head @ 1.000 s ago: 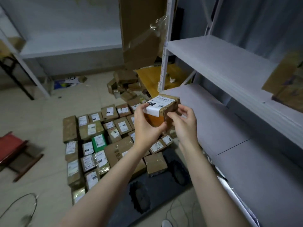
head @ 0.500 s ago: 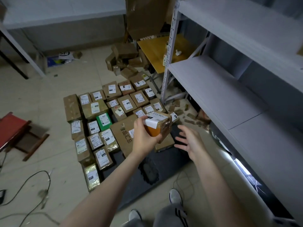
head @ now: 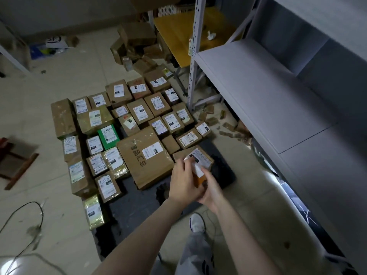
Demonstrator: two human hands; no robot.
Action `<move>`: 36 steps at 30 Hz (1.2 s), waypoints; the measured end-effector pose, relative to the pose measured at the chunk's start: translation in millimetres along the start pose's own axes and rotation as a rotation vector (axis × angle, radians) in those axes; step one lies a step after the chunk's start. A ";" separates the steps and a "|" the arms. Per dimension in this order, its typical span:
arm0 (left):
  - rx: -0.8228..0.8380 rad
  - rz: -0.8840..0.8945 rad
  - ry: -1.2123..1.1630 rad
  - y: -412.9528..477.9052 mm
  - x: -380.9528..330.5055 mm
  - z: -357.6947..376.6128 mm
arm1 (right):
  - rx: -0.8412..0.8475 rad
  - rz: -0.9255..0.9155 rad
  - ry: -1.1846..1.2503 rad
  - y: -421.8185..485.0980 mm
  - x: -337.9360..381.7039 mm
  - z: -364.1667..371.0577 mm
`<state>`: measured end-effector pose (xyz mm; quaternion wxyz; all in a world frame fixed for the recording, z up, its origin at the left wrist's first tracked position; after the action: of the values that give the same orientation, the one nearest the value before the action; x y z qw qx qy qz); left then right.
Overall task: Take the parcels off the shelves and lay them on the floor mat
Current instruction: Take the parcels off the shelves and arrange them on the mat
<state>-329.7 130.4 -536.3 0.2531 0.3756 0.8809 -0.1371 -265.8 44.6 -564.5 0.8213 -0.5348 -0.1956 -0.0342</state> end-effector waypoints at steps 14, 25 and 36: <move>0.265 -0.080 0.242 141.6 61.9 138.3 | -0.294 -0.219 -0.147 227.5 119.0 -93.0; 0.276 -0.232 0.180 243.2 121.3 243.2 | -0.293 -0.158 -0.208 392.9 142.8 -133.1; 0.138 -0.386 -0.036 288.4 190.6 295.9 | -0.244 -0.163 0.089 525.3 115.8 -120.1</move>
<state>-129.7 311.7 -902.7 0.2113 0.2139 0.9204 -0.2498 14.4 178.9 -1019.6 0.7525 -0.6110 -0.1963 -0.1478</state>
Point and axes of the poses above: each hand's wrist, its own y-axis towards the middle knuckle, its own z-axis out of the palm, x = y × z, the point moved 4 cm from there along y, towards the middle knuckle, and after that the axes turned 11 degrees about y, right-handed, at the moved point
